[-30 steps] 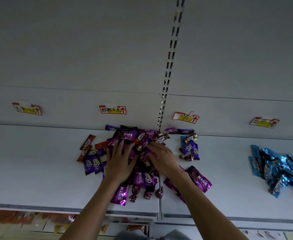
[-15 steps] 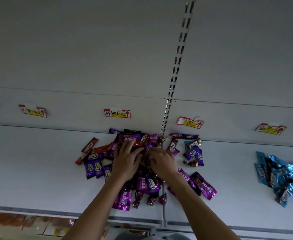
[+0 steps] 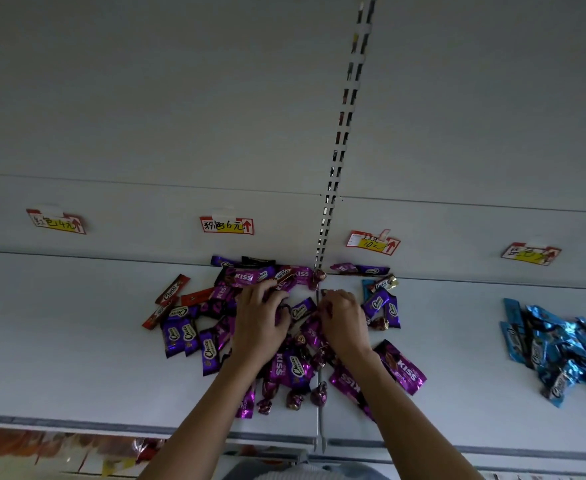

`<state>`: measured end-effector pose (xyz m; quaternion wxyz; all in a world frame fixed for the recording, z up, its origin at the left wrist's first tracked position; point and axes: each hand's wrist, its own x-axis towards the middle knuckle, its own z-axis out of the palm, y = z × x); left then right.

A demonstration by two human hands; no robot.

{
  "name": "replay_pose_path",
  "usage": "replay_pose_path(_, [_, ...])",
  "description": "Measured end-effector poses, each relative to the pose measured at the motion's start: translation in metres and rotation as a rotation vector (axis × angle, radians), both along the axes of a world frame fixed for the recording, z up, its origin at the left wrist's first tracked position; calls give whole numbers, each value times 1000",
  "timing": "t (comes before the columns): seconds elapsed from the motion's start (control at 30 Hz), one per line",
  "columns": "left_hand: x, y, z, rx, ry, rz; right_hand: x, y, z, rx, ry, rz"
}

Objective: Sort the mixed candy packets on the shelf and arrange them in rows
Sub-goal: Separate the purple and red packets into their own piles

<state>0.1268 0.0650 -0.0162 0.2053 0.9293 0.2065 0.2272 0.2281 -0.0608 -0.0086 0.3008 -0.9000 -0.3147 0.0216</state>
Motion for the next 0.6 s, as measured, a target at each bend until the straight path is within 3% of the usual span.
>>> replay_pose_path(0.1, [8, -12, 8, -62, -45, -61, 5, -7, 2, 109, 143, -101])
replay_pose_path(0.23, [21, -29, 21, -351, 1, -123, 3, -15, 12, 419, 383, -366])
replay_pose_path(0.37, [39, -43, 26, -459, 16, -38, -9, -17, 25, 496, 511, -144])
replay_pose_path(0.43, [45, -47, 26, -507, -10, -24, -6, -25, 26, 502, 531, -45])
replay_pose_path(0.5, [51, -51, 25, -538, -40, -29, 10, -38, 23, 455, 405, -176])
replay_pose_path(0.6, [56, -56, 22, -528, -37, 6, 41, -58, 14, 125, 218, -395])
